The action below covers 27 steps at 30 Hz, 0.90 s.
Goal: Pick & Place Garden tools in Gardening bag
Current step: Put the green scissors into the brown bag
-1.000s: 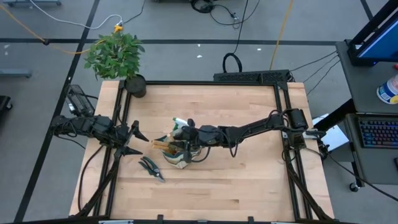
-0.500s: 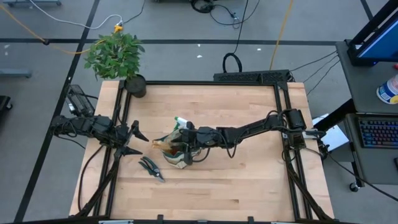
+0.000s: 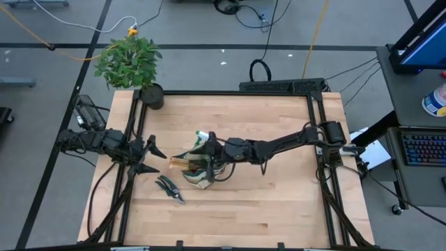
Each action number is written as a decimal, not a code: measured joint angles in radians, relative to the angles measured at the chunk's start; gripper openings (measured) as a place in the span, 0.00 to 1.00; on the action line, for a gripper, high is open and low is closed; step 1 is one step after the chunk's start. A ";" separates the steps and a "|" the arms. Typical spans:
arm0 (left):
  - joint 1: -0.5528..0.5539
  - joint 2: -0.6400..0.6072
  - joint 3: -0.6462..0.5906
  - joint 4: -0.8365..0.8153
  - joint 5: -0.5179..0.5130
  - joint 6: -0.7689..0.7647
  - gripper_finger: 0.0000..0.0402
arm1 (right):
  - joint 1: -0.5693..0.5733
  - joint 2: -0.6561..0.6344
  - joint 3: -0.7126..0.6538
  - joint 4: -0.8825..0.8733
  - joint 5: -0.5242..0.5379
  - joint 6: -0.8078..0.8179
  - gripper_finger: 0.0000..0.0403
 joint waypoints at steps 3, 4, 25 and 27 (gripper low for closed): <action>0.000 0.000 0.000 0.003 0.001 -0.047 0.77 | 0.000 -0.033 0.000 -0.004 0.000 0.000 0.36; 0.000 0.000 0.000 0.003 0.002 -0.070 0.77 | 0.000 -0.046 0.000 -0.010 0.000 0.000 0.35; 0.000 0.091 0.000 -0.128 0.472 -0.478 0.77 | 0.000 -0.327 0.000 -0.383 0.001 0.000 0.33; -0.001 0.128 0.000 -0.205 0.454 -0.546 0.77 | 0.000 -0.348 0.000 -0.407 0.001 -0.001 0.33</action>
